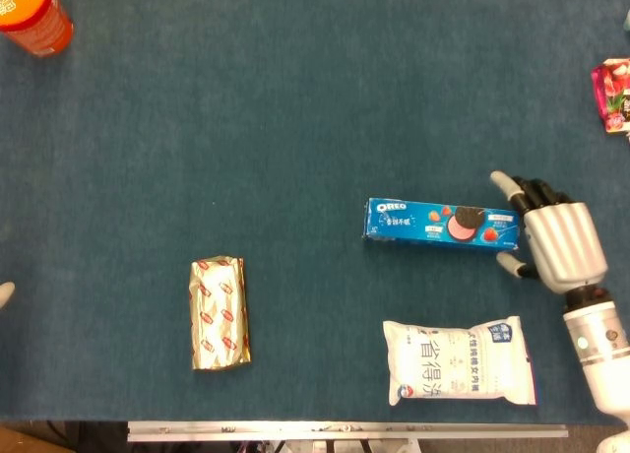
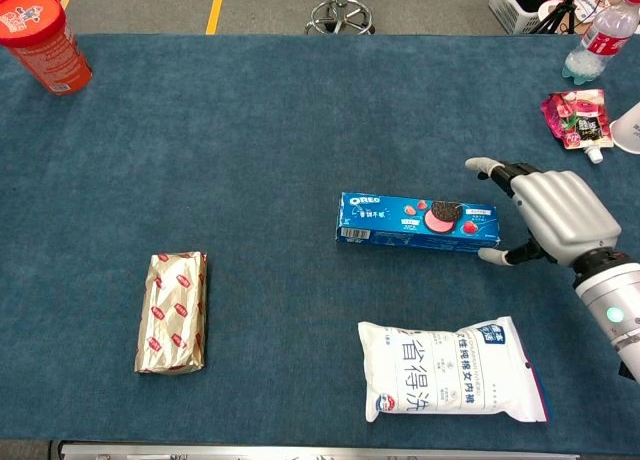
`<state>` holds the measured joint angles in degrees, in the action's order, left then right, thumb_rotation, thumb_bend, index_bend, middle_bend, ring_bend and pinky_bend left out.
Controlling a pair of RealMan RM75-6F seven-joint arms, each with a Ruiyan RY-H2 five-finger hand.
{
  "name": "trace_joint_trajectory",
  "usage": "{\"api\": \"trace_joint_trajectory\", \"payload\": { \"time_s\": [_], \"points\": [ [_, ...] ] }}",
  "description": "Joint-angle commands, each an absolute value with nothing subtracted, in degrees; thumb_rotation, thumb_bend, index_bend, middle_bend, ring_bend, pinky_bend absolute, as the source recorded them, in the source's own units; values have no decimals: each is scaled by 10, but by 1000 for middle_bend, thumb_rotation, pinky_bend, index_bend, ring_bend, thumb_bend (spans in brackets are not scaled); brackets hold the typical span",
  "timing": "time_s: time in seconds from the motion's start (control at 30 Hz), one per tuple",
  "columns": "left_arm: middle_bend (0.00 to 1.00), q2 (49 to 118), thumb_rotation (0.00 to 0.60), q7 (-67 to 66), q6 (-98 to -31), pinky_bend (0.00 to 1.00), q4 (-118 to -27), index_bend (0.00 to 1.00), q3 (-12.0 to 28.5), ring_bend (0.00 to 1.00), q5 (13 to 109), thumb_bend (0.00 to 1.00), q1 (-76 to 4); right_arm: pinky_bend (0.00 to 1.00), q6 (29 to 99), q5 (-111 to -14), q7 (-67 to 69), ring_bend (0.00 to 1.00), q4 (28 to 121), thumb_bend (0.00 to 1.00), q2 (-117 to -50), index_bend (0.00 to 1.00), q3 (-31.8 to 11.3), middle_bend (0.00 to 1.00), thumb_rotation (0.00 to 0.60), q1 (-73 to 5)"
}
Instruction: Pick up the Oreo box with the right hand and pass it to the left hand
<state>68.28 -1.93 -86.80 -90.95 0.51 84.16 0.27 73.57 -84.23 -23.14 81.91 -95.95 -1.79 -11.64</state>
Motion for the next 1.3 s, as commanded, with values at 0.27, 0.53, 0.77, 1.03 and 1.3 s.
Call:
{"api": "trace_joint_trajectory", "payload": {
  "time_s": [0.27, 0.53, 0.77, 1.03, 1.3],
  "points": [
    [448, 684, 600, -17, -869, 627, -908, 501, 4, 470, 841, 71, 6, 452, 688, -791, -253, 254, 894, 73, -943, 220, -19, 286, 600, -130],
    [450, 685, 600, -14, -868, 627, -905, 501, 5, 471, 838, 70, 7, 452, 681, -776, -279, 283, 918, 73, -934, 260, -27, 321, 600, -145],
    [452, 687, 600, -15, -867, 627, -906, 501, 5, 471, 840, 70, 6, 452, 661, -737, -334, 310, 961, 73, -907, 294, -37, 347, 600, -164],
    [452, 689, 600, -14, -866, 627, -905, 501, 5, 471, 839, 71, 6, 452, 656, -684, -383, 312, 991, 73, -890, 298, -44, 349, 600, -179],
    [452, 690, 600, -14, -866, 627, -905, 501, 5, 471, 840, 71, 6, 453, 655, -658, -392, 313, 990, 73, -892, 298, -41, 350, 600, -189]
  ]
}}
